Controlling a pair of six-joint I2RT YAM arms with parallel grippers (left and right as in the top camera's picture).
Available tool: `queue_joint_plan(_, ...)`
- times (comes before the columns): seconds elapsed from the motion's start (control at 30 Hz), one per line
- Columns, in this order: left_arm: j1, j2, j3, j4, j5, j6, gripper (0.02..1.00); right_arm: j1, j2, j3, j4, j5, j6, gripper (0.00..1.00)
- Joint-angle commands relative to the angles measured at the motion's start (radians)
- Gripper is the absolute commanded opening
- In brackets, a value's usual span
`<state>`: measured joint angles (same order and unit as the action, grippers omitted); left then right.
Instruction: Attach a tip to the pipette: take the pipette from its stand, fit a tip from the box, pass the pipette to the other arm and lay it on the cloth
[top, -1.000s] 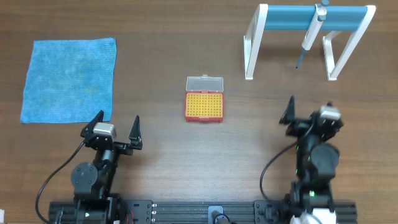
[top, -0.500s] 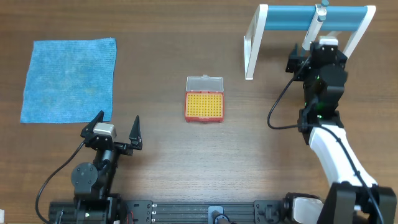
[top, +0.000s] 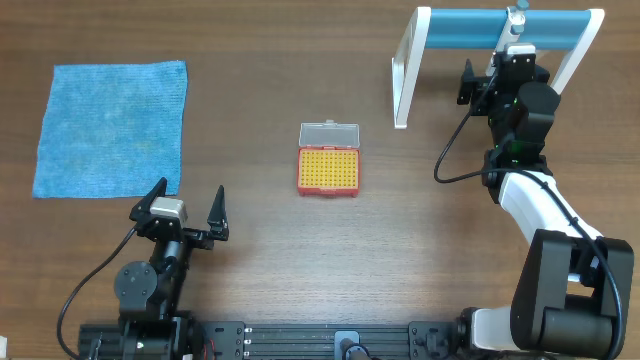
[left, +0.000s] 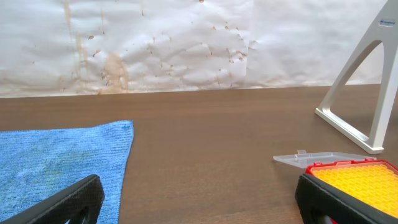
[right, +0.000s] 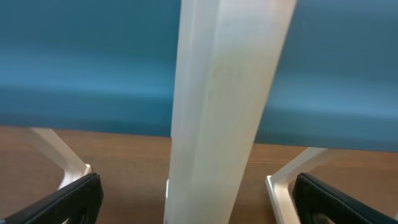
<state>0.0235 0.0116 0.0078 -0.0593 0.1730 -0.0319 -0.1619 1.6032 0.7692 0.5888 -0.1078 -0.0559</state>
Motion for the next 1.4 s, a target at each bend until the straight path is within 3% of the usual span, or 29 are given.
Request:
queue_joint_plan(0.03, -0.002, -0.005, -0.002, -0.005, -0.004, -0.013, 1.0, -0.005, 0.012, 0.021, 0.014, 0.047, 0.159, 0.989)
queue_joint_plan(0.43, -0.002, -0.005, -0.002, -0.005, -0.005, -0.013, 1.0, 0.011, 0.059, 0.021, 0.078, 0.04, 0.153, 1.0)
queue_joint_plan(0.53, -0.002, -0.005, -0.002, -0.005, -0.005, -0.013, 1.0, 0.013, 0.059, 0.021, 0.074, -0.018, 0.145, 0.998)
queue_joint_plan(0.73, -0.002, -0.005, -0.002, -0.005, -0.005, -0.013, 1.0, 0.015, 0.059, 0.021, 0.051, -0.016, 0.082, 0.993)
queue_joint_plan(1.03, -0.002, -0.005, -0.002, -0.005, -0.004, -0.013, 1.0, 0.015, 0.059, 0.021, 0.048, -0.017, 0.08, 0.989)
queue_joint_plan(1.1, -0.002, -0.005, -0.002, -0.005, -0.004, -0.013, 1.0, 0.015, 0.059, 0.021, 0.048, -0.017, 0.081, 0.925)
queue_joint_plan(1.13, -0.002, -0.005, -0.002, -0.005, -0.005, -0.013, 1.0, 0.015, 0.059, 0.021, 0.048, -0.017, 0.081, 0.825)
queue_joint_plan(1.17, -0.002, -0.005, -0.002, -0.005, -0.004, -0.013, 1.0, 0.015, 0.059, 0.021, 0.048, -0.017, 0.081, 0.601)
queue_joint_plan(1.23, -0.002, -0.005, -0.002, -0.005, -0.005, -0.013, 1.0, 0.015, 0.059, 0.021, 0.048, -0.017, 0.081, 0.248)
queue_joint_plan(1.27, -0.002, -0.005, -0.002, -0.005, -0.005, -0.013, 1.0, 0.015, 0.059, 0.021, 0.048, -0.017, 0.081, 0.152)
queue_joint_plan(1.3, -0.002, -0.005, -0.002, -0.005, -0.005, -0.013, 1.0, 0.015, 0.059, 0.021, 0.049, -0.017, 0.081, 0.08)
queue_joint_plan(1.4, -0.002, -0.005, -0.002, -0.005, -0.004, -0.013, 1.0, 0.015, 0.059, 0.021, 0.049, -0.017, 0.081, 0.075)
